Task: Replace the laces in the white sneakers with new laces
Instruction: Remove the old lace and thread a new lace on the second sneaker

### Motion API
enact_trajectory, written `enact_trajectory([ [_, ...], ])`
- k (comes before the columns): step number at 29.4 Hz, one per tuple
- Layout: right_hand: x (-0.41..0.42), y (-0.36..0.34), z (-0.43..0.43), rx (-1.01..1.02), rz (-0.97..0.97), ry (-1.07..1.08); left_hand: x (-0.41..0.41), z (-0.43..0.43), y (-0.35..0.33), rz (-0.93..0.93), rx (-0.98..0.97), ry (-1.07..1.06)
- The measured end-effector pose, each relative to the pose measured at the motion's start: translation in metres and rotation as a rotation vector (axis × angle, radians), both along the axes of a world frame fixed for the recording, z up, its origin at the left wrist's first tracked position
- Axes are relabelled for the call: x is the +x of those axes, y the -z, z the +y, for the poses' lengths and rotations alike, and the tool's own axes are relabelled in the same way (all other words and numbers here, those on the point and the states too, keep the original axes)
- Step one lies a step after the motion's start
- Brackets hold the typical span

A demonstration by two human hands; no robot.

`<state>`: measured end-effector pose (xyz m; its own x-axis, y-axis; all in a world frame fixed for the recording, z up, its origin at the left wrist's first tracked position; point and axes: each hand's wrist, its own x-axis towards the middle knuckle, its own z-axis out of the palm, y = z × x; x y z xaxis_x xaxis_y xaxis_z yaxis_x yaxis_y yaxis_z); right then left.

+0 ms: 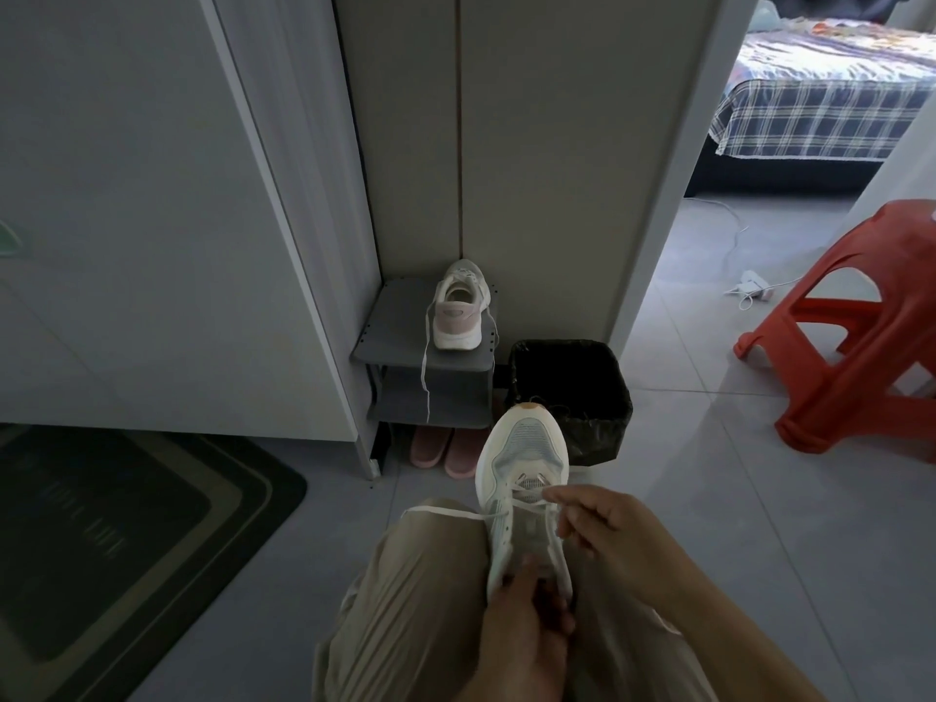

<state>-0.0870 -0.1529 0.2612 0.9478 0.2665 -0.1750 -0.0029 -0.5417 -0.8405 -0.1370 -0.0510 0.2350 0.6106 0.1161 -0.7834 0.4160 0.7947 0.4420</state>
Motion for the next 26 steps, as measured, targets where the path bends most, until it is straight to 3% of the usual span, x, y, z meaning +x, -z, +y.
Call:
enact_trajectory([
  [5, 0.0, 0.004, -0.003, 0.061, -0.057, 0.116, -0.001, -0.003, 0.003, -0.015, 0.04, 0.002],
  [9, -0.001, 0.006, -0.004, -0.121, -0.204, 0.087, -0.009, 0.004, 0.002, -0.101, 0.13, 0.035],
  [17, -0.002, 0.011, 0.0, -0.389, -0.303, 0.02, -0.012, 0.004, 0.0, -0.217, 0.067, 0.046],
  [26, 0.004, 0.016, 0.009, -0.334, -0.312, -0.071, -0.013, 0.011, 0.005, -0.277, 0.091, 0.15],
])
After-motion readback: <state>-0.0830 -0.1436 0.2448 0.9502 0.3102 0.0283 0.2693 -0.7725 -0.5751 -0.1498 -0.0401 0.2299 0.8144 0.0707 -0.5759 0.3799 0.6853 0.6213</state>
